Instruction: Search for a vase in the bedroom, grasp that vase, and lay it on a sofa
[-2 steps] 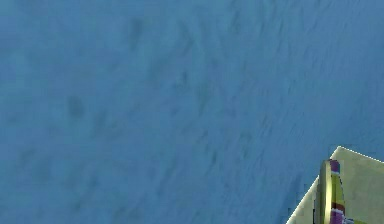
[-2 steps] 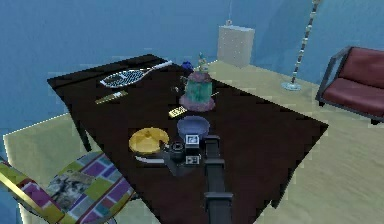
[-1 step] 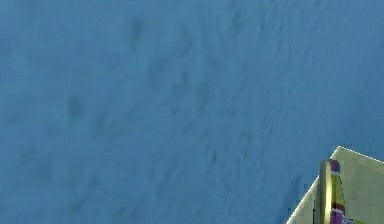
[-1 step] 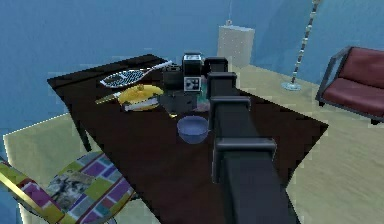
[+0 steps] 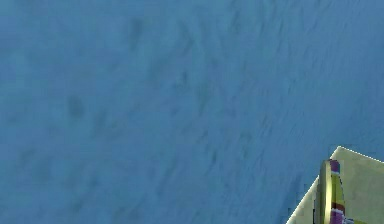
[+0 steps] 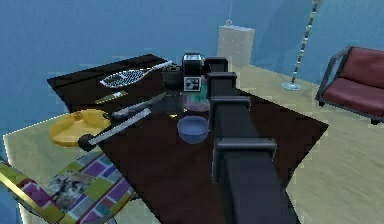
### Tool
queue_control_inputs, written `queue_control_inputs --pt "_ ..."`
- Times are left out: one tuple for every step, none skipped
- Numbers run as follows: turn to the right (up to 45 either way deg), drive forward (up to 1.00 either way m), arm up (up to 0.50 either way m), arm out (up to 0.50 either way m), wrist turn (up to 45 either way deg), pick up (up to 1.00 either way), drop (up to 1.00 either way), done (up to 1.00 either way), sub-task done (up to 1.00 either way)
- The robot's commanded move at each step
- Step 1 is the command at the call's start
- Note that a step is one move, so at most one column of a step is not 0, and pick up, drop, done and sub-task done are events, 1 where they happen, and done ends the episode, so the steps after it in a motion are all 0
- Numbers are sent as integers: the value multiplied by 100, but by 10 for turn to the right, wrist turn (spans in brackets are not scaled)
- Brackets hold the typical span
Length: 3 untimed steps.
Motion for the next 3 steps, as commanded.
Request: queue_control_inputs --pt "0 0 0 0 -450 0 0 0 0" --pt "0 0 0 0 -30 0 0 0 0" --pt "0 0 0 -26 0 0 0 0 0"
